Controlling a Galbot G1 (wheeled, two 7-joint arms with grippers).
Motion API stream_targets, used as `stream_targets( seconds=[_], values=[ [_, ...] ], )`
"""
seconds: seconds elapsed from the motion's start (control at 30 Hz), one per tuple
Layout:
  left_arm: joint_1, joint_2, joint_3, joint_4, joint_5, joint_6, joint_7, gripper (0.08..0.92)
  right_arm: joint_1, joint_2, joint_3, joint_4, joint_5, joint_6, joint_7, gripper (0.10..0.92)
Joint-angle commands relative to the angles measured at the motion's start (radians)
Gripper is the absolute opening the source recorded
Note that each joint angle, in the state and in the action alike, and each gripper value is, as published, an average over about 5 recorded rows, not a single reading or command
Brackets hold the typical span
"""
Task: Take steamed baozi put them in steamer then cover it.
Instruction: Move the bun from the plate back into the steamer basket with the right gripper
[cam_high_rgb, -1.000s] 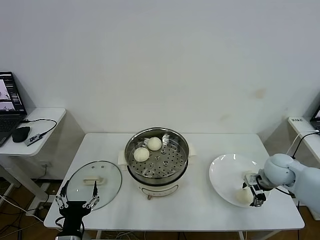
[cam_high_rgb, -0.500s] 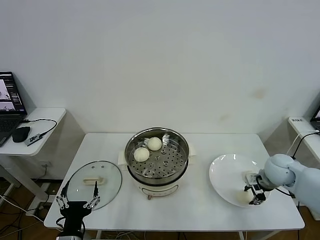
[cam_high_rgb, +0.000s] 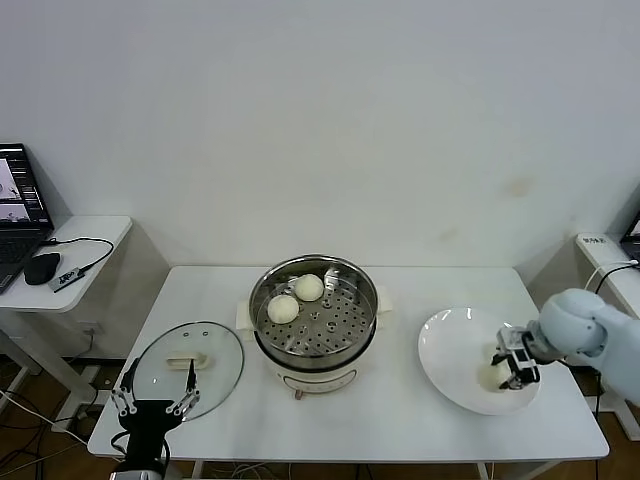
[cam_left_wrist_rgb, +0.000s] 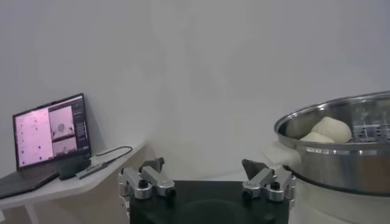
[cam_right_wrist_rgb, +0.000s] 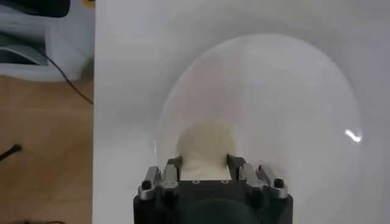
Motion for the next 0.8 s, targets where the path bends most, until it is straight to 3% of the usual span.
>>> stream_targets(
  seconds=[0.03,0.47,0.8],
  values=[
    [-0.004,0.004,-0.004,-0.003,-0.002,0.0,0.0,0.823,0.145,-0.007,0.036,0.019,0.091,0.005,-0.015,0.501],
    [-0.016,0.009,-0.007,-0.003,-0.003,0.002,0.0,0.823,0.729,0.176,-0.335,0.011,0.27,-0.04,0.005,0.501],
    [-0.018,0.006,-0.023,0.001,-0.005,0.002,0.002,0.823,0.813,0.451,-0.455,0.016,0.347,-0.062,0.071,0.501]
  ],
)
